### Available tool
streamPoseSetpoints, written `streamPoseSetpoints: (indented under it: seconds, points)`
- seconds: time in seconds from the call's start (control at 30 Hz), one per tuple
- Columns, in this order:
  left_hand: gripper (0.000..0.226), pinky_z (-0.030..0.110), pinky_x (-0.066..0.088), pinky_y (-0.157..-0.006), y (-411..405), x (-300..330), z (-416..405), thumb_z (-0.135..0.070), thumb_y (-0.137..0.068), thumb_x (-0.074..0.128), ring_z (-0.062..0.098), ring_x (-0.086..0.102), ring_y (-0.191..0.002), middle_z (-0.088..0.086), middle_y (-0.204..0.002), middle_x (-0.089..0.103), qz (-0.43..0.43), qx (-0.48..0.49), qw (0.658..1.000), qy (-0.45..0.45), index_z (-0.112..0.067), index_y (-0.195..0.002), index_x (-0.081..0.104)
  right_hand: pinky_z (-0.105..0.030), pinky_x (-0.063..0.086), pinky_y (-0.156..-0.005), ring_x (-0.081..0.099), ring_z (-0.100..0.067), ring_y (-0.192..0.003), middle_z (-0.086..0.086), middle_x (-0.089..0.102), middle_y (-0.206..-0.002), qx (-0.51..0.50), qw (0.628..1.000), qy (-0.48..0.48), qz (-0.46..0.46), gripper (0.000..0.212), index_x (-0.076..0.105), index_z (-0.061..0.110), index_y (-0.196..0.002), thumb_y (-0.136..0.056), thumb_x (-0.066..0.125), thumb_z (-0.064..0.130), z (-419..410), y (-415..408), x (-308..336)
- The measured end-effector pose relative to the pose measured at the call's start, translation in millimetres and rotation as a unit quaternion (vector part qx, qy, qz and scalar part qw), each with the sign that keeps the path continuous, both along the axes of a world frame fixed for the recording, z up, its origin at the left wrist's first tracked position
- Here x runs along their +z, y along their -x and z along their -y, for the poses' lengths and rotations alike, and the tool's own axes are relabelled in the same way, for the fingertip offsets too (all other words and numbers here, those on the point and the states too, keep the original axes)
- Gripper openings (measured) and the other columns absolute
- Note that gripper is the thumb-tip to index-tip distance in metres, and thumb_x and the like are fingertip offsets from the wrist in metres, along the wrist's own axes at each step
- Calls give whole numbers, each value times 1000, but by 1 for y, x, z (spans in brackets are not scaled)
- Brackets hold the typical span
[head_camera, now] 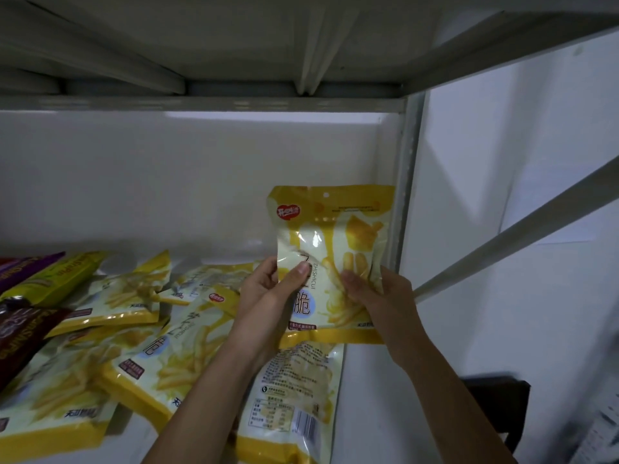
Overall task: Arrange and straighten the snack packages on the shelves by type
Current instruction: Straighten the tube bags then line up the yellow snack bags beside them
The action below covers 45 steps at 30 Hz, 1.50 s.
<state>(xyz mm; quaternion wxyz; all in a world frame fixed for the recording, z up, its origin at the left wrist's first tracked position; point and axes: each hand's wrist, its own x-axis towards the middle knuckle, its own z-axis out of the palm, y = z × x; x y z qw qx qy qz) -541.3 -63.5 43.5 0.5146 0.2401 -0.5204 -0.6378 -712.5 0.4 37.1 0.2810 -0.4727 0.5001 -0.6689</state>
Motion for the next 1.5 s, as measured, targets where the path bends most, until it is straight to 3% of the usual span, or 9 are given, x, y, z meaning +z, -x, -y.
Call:
streamPoseSetpoints:
  seconds: [0.17, 0.33, 0.5, 0.6, 0.7, 0.93, 1.17, 1.37, 1.5]
  points:
    - [15, 16, 53, -59, -4, 2, -4, -20, -96, 72, 9, 74, -67, -2, -77, 78, 139, 19, 985, 96, -5, -95, 74, -39, 64, -81, 79, -20, -91, 0, 82, -98, -1, 999, -8, 54, 41, 77, 22, -105, -69, 83, 42, 1, 0, 0]
    - [34, 14, 43, -46, 1, 3, -7, -20, -102, 64, 2, 51, -44, -12, -51, 54, 123, 56, 986, 100, -14, -69, 59, -37, 64, -82, 78, -17, -95, 4, 81, -103, 5, 999, -32, 38, 50, 74, 25, -110, -69, 90, 49, 2, -3, 2]
    - [23, 16, 48, -52, 0, 1, -7, -24, -100, 67, 6, 59, -54, -8, -61, 63, 123, 58, 985, 108, -10, -82, 67, -28, 62, -74, 78, -11, -84, 9, 80, -89, -19, 998, -53, -11, 9, 76, 29, -95, -89, 82, 27, 3, -1, 0]
    - [15, 16, 53, -59, -2, 6, -9, -19, -95, 73, 8, 75, -71, -6, -82, 78, 121, 18, 988, 88, -9, -106, 74, -29, 62, -78, 78, -14, -89, 4, 82, -94, 13, 999, -46, 20, 11, 78, 23, -101, -95, 74, 14, -2, 3, 2]
    - [13, 19, 56, -60, -3, 7, -10, -17, -92, 76, 18, 79, -80, 4, -89, 81, 129, 32, 988, 80, -7, -101, 77, -26, 60, -77, 78, -14, -93, 3, 82, -99, 23, 998, -43, 33, 17, 78, 20, -108, -96, 70, 9, -2, 1, 3]
    - [26, 41, 64, -78, -1, 7, -8, -32, -96, 71, 27, 79, -92, 9, -99, 81, 113, 55, 991, 48, -10, -108, 76, -17, 58, -69, 78, -9, -87, 8, 81, -95, 27, 999, -31, 1, 24, 74, 20, -109, -87, 79, 28, -5, -2, 6]
    - [32, 45, 63, -88, -4, 8, -6, -31, -99, 68, 37, 76, -102, 18, -111, 78, 88, -30, 996, 10, -8, -120, 73, -14, 55, -59, 77, -5, -75, 11, 81, -84, 48, 997, -35, 48, 22, 75, 22, -99, -80, 84, 25, -5, -4, 9]
    - [25, 42, 63, -80, -2, 4, -4, -17, -89, 80, 38, 75, -93, 18, -101, 79, 117, 20, 992, 49, -9, -112, 76, -19, 59, -62, 79, -11, -81, 6, 82, -90, 25, 998, -15, 53, 37, 76, 23, -103, -71, 80, 40, -5, -6, 9]
    - [17, 23, 57, -70, -1, 0, -2, -25, -95, 74, 14, 70, -79, 1, -86, 77, 127, 65, 987, 78, -14, -108, 76, -28, 62, -74, 79, -13, -87, 4, 81, -95, 22, 999, -37, 15, 38, 77, 21, -105, -79, 75, 48, -2, -5, 6]
